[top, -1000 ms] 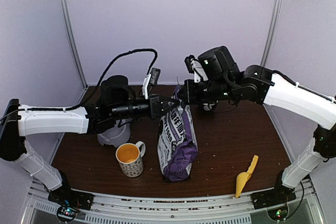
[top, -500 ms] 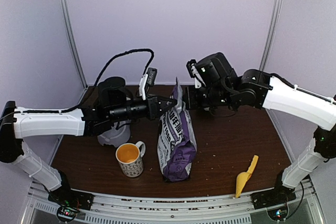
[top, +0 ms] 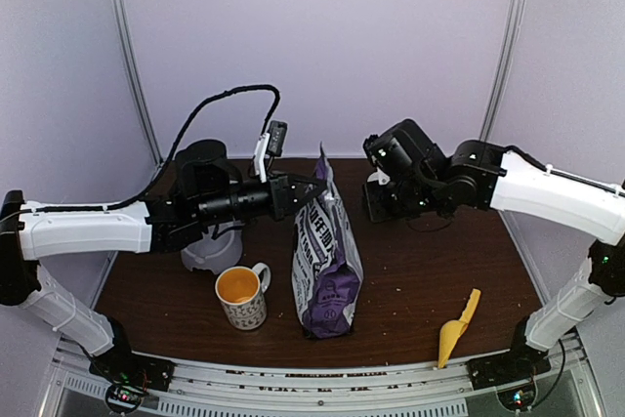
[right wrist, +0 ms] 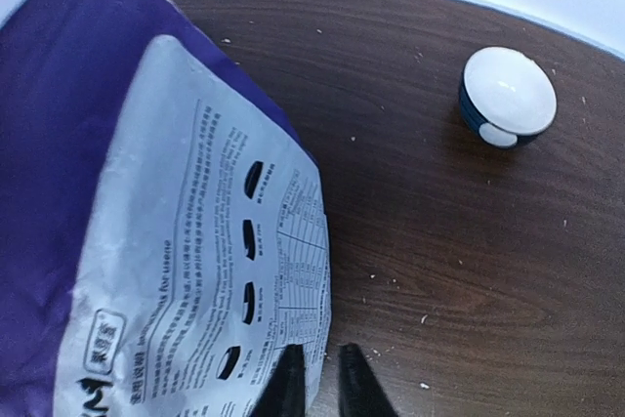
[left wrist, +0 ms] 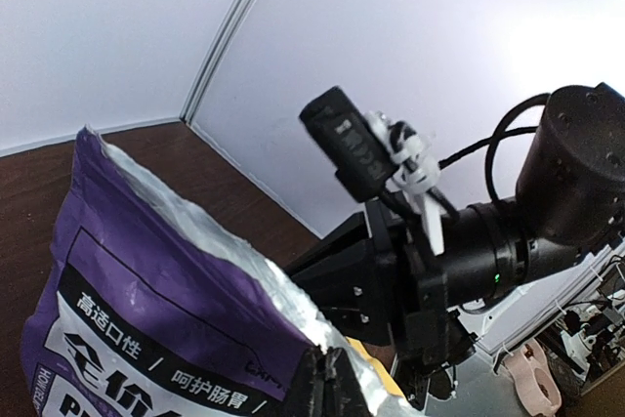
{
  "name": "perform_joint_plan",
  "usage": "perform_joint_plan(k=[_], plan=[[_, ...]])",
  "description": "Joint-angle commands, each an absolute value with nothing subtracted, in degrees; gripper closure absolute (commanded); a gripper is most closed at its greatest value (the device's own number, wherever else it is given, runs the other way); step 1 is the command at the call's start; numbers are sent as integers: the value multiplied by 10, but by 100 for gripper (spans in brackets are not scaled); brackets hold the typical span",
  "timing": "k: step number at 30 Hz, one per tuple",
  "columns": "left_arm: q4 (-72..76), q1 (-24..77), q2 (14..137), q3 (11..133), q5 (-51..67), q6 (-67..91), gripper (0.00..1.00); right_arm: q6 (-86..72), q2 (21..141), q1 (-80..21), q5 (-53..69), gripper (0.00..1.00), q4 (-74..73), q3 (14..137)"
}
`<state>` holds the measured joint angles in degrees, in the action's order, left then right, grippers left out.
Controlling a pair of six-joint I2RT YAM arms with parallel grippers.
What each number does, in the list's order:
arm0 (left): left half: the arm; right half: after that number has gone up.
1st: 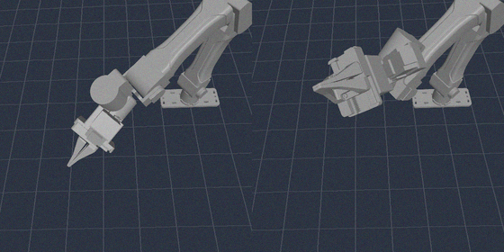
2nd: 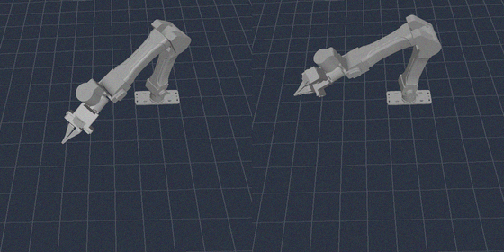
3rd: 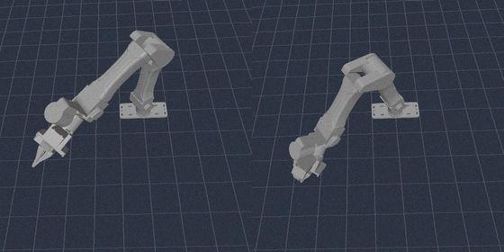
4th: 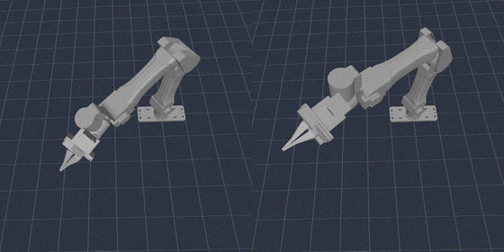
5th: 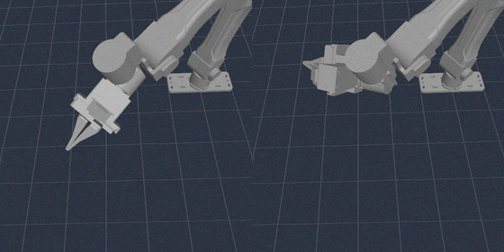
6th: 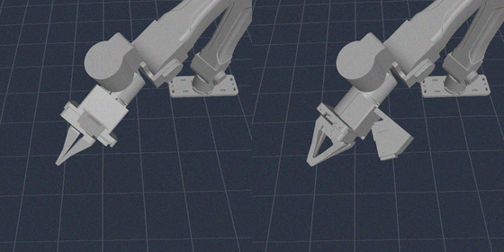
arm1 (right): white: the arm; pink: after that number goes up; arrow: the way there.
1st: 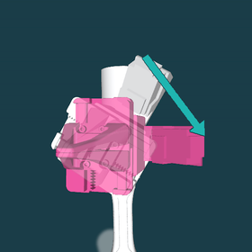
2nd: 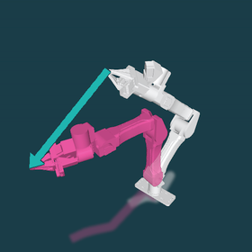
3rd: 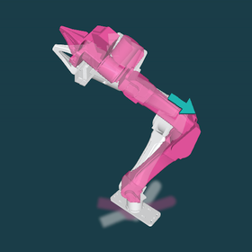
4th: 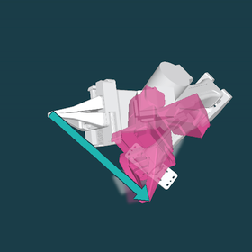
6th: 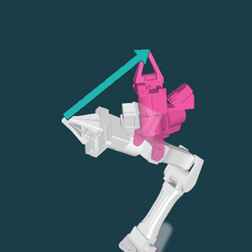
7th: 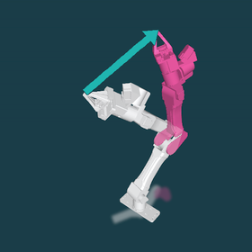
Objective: Serve the pet food
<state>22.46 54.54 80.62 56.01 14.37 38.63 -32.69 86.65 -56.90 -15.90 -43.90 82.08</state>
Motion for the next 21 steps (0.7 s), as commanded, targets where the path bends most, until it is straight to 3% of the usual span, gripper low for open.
perform_joint_plan(k=[1, 6, 21], plan=[[265, 546, 795, 567, 149, 383, 100, -329, 796, -560, -77, 79, -367, 805], [276, 546, 804, 573, 161, 391, 100, -337, 751, -561, 27, 53, -299, 782], [282, 546, 803, 570, 167, 389, 100, -347, 806, -602, 26, 69, -320, 834]])
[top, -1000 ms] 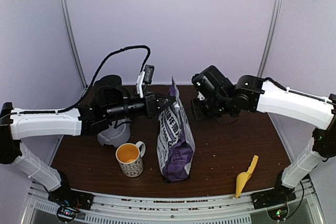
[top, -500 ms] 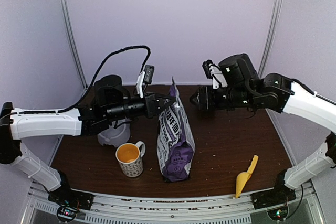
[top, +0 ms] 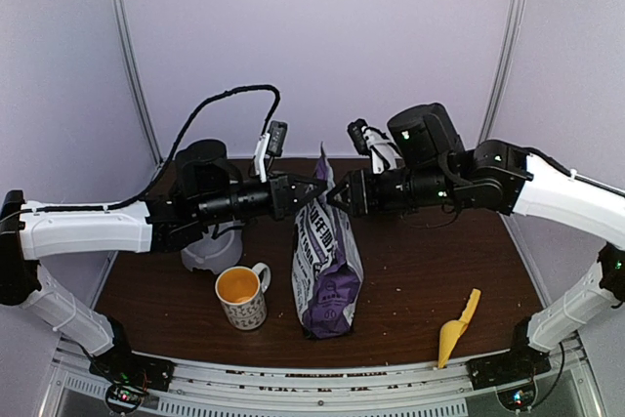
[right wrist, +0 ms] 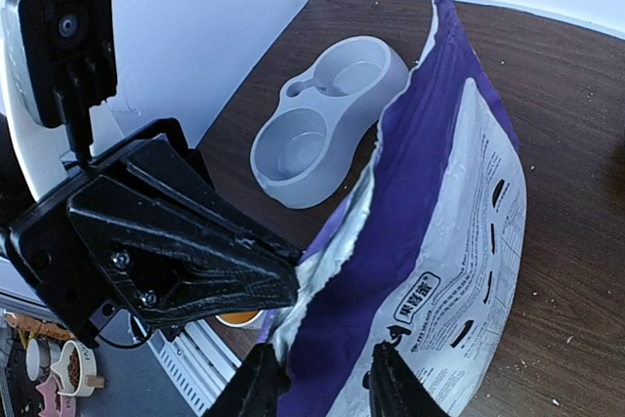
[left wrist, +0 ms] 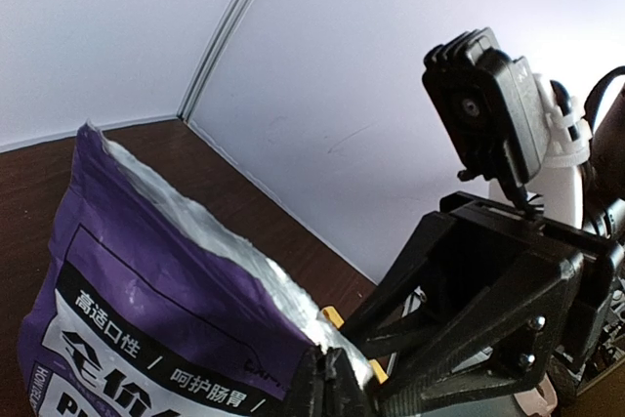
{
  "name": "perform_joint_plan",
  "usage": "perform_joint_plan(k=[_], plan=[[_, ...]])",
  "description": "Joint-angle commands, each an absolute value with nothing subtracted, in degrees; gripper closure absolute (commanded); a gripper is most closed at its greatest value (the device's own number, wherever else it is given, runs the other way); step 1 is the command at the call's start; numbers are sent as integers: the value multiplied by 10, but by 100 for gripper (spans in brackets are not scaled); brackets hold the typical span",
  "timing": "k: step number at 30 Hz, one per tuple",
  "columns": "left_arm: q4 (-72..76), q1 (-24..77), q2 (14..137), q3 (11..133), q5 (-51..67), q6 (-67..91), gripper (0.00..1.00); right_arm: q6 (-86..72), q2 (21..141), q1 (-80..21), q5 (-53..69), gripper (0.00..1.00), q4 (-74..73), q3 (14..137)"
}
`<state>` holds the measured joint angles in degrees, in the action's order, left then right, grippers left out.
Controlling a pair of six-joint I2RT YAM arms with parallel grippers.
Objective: Serve the pet food
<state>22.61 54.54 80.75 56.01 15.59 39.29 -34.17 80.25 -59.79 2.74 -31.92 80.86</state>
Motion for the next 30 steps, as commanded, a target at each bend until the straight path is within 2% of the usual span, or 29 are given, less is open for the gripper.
perform_joint_plan(k=[1, 6, 18, 30], plan=[[282, 546, 802, 569, 167, 389, 100, -348, 804, -602, 24, 69, -319, 835], [283, 546, 802, 570, 170, 389, 100, -345, 805, -602, 20, 69, -318, 837], [284, 546, 805, 575, 175, 387, 100, -334, 835, -603, 25, 80, -335, 848], [286, 546, 811, 580, 181, 389, 100, -334, 862, -606, 10, 78, -363, 875]])
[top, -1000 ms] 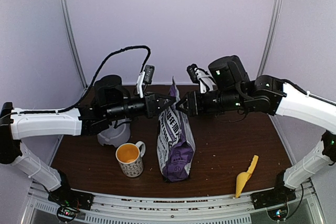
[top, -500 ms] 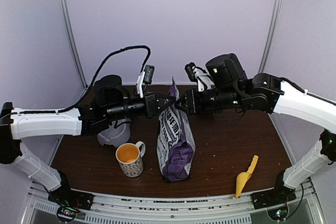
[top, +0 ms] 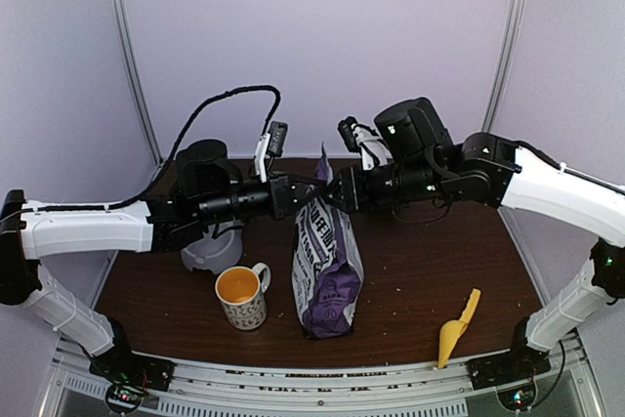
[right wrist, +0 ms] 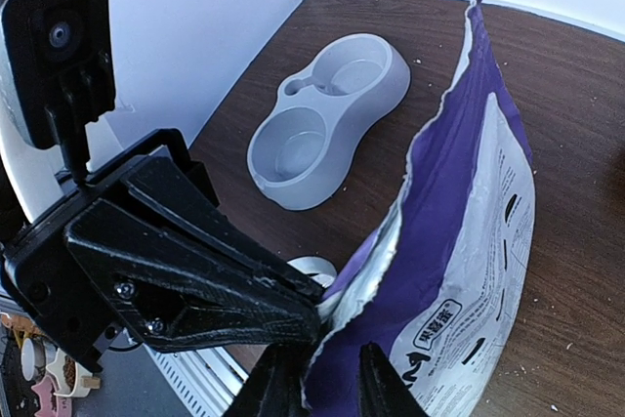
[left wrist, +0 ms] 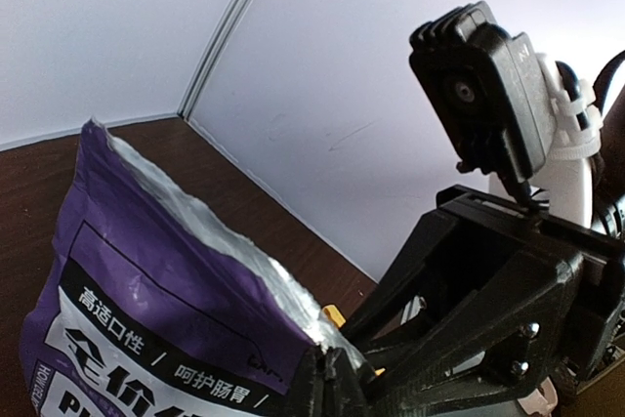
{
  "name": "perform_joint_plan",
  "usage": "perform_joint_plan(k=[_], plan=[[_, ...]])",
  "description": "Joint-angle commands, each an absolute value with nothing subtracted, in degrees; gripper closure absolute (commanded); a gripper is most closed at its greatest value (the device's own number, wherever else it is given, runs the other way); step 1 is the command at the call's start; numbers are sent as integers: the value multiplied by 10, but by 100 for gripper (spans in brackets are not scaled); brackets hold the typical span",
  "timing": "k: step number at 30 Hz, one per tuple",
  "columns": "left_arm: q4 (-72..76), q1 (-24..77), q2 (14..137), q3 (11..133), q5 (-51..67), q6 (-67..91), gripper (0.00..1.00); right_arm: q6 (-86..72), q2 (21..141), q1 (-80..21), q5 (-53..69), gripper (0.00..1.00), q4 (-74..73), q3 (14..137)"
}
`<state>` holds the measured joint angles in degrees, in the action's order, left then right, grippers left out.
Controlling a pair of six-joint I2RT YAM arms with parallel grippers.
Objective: Serve the pet food
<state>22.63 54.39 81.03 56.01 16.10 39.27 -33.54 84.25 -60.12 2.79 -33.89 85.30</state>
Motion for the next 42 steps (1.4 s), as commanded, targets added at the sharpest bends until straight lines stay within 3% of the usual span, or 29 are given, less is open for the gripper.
perform_joint_plan(k=[1, 6, 21, 28, 32, 33, 36, 42], plan=[[287, 546, 812, 580, 181, 389, 100, -336, 867, -607, -1, 81, -376, 881], [288, 546, 811, 581, 179, 389, 100, -341, 888, -608, -84, 100, -451, 906], [277, 548, 790, 567, 123, 372, 100, -320, 932, -638, -291, 100, -619, 968], [276, 549, 788, 563, 117, 375, 100, -333, 933, -638, -307, 100, -629, 944], [261, 549, 800, 581, 134, 380, 100, -332, 903, -638, -266, 100, -561, 914], [248, 549, 807, 595, 142, 383, 98, -331, 885, -638, -244, 100, -535, 899], [230, 549, 832, 628, 169, 405, 80, -331, 841, -635, -192, 100, -445, 856], [194, 549, 874, 668, 198, 432, 60, -342, 799, -623, -133, 100, -365, 801]])
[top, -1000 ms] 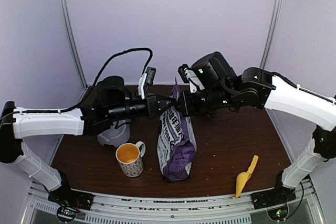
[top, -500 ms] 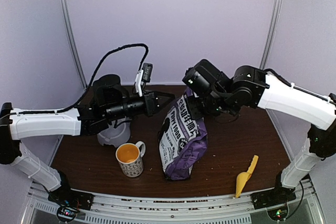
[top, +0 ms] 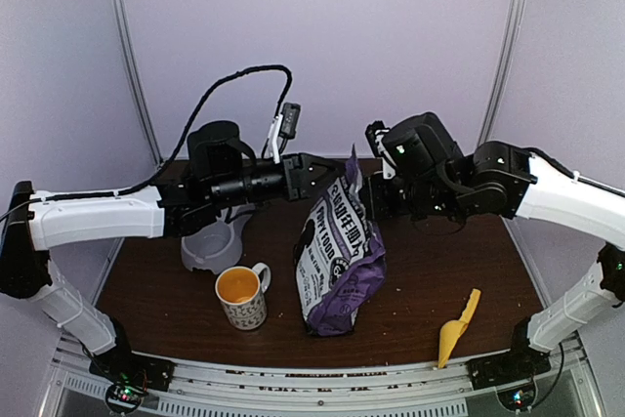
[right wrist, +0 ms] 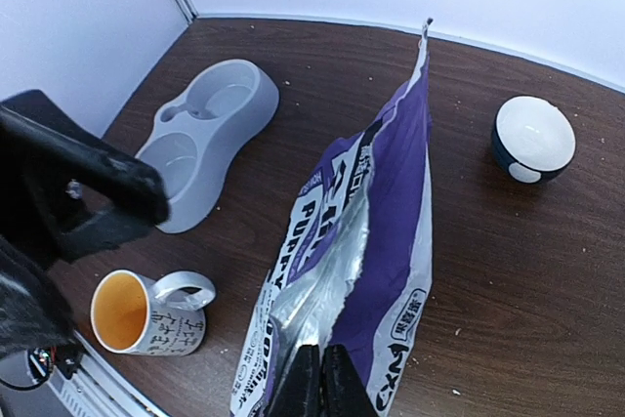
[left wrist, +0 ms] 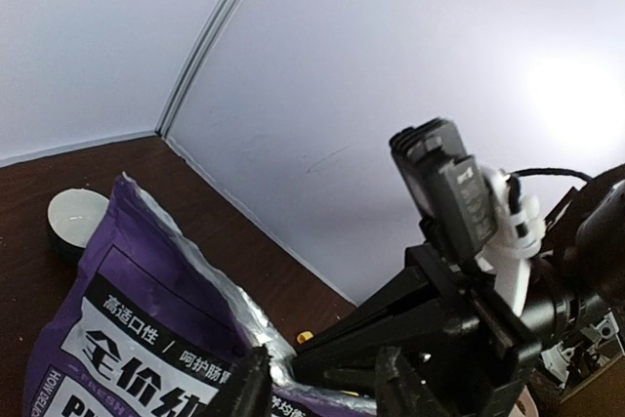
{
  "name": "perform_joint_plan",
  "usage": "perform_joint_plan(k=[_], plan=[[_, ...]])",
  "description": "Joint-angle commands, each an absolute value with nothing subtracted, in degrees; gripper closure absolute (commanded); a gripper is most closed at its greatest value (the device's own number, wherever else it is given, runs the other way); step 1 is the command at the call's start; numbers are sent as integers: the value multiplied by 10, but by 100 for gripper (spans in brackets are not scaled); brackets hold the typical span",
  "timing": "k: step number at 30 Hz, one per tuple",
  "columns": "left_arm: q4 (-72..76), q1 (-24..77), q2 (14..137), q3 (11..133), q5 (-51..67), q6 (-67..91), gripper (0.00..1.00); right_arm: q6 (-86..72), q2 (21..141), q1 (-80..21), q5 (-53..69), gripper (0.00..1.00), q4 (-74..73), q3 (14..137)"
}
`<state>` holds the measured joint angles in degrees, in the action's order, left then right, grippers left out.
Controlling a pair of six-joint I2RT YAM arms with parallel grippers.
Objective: Serve the pet food
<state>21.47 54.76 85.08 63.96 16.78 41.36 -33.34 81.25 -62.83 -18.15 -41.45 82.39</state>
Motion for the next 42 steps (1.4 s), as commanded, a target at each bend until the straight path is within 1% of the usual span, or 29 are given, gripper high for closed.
perform_joint_plan(k=[1, 4, 6, 11, 13, 16, 22, 25, 28, 31, 34, 35, 36, 37, 38, 39, 40, 42], plan=[[191, 549, 877, 669, 202, 435, 59, -343, 797, -622, -134, 100, -366, 798], [181, 549, 886, 676, 217, 441, 52, -342, 792, -622, -134, 100, -366, 792], [167, 549, 893, 683, 221, 441, 50, -341, 791, -623, -134, 100, -365, 791], [133, 549, 905, 695, 227, 440, 52, -341, 787, -622, -134, 100, -362, 790], [119, 549, 908, 696, 221, 440, 56, -340, 785, -622, -135, 100, -362, 790], [115, 549, 908, 692, 213, 441, 66, -340, 783, -622, -135, 100, -361, 789], [116, 549, 919, 694, 207, 447, 76, -340, 780, -623, -132, 100, -359, 788], [118, 549, 928, 698, 207, 456, 85, -339, 778, -623, -132, 100, -358, 788], [139, 549, 933, 693, 214, 464, 99, -340, 775, -623, -133, 100, -358, 787], [178, 549, 931, 685, 226, 475, 100, -345, 764, -622, -137, 100, -348, 774], [205, 549, 923, 679, 225, 481, 100, -341, 729, -623, -131, 100, -303, 742], [212, 548, 918, 679, 222, 482, 100, -338, 718, -623, -127, 97, -287, 730], [217, 548, 912, 678, 216, 482, 100, -331, 704, -622, -120, 85, -271, 718], [223, 548, 906, 677, 209, 481, 100, -324, 690, -624, -112, 67, -252, 704], [227, 547, 899, 675, 201, 479, 100, -317, 673, -626, -108, 53, -233, 689], [228, 546, 892, 674, 193, 478, 100, -311, 655, -630, -108, 41, -211, 671], [227, 545, 889, 675, 190, 476, 100, -304, 638, -638, -112, 33, -192, 653], [221, 543, 886, 677, 190, 473, 100, -290, 606, -657, -126, 20, -167, 623]])
